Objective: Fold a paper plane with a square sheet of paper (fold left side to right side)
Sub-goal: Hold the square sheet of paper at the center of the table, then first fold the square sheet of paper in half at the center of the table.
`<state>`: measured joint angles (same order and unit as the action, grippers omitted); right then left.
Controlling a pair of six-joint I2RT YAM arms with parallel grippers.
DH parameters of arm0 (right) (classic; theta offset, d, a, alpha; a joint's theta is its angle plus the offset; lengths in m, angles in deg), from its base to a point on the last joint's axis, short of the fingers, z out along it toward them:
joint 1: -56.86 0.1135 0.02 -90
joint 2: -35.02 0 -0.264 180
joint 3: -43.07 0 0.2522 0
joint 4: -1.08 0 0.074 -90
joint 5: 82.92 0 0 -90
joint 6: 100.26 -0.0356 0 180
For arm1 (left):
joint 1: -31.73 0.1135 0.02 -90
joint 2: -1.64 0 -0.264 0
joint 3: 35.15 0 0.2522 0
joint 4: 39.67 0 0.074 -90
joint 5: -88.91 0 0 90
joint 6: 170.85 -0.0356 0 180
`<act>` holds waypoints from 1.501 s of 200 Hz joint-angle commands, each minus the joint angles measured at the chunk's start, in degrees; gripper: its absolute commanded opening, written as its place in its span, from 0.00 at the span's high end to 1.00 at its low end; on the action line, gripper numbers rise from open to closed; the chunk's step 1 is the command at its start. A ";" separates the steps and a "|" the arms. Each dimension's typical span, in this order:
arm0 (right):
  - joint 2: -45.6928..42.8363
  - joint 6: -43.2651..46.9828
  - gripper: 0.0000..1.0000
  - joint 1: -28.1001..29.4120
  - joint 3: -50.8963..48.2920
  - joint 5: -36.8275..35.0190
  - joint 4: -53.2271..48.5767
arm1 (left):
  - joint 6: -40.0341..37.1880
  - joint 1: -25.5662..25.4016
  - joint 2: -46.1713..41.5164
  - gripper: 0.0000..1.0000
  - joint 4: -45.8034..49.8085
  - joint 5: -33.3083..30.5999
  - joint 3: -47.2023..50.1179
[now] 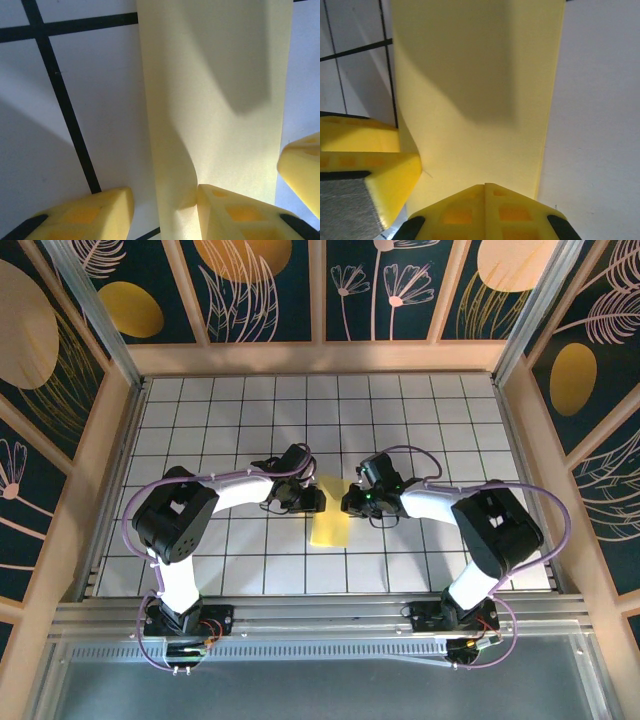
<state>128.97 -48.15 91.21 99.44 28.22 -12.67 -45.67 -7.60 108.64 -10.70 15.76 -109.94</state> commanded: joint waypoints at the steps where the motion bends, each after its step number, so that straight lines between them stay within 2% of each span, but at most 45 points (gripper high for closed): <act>1: 1.59 -0.06 1.00 0.62 0.81 -0.18 -0.92 | 0.51 -1.43 5.86 0.59 -1.11 1.01 1.89; 65: 4.53 0.16 1.00 0.89 -1.16 -2.22 -3.77 | 0.20 -1.36 2.88 0.59 -0.23 -2.31 0.90; 94: 5.19 0.40 1.00 0.98 -1.99 -2.95 -4.27 | -0.28 0.01 -2.29 0.54 2.33 -4.95 -1.25; 132: 5.94 0.62 1.00 0.90 -1.78 -3.57 -4.69 | -1.33 0.76 -10.23 0.50 1.00 -3.70 -1.90; 136: 5.96 0.62 1.00 0.98 -1.74 -3.57 -4.72 | -1.34 0.75 -10.67 0.52 0.62 -2.85 -1.82; 145: 6.06 0.68 1.00 1.02 -1.65 -3.66 -4.89 | -1.34 0.75 -11.15 0.63 -0.70 0.20 -1.49; 158: 6.17 0.86 1.00 1.06 -1.46 -3.91 -5.10 | -0.80 0.75 -10.73 0.75 -2.91 5.83 -0.75; 180: 6.33 1.15 1.00 1.07 -1.34 -4.53 -5.92 | 1.34 0.75 -9.35 0.85 -8.19 11.88 1.53; 236: 6.47 1.31 1.00 1.09 -1.43 -4.69 -6.10 | 1.48 0.75 -2.56 0.89 -10.62 13.06 2.93; 300: 6.60 1.94 1.00 1.08 -1.25 -5.23 -7.22 | 1.10 0.77 0.89 0.91 -10.71 7.23 4.82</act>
<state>131.59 -47.86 91.47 99.69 28.05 -12.47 -44.66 -6.86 108.22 -20.10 25.15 -106.23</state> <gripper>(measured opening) 0.051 0.096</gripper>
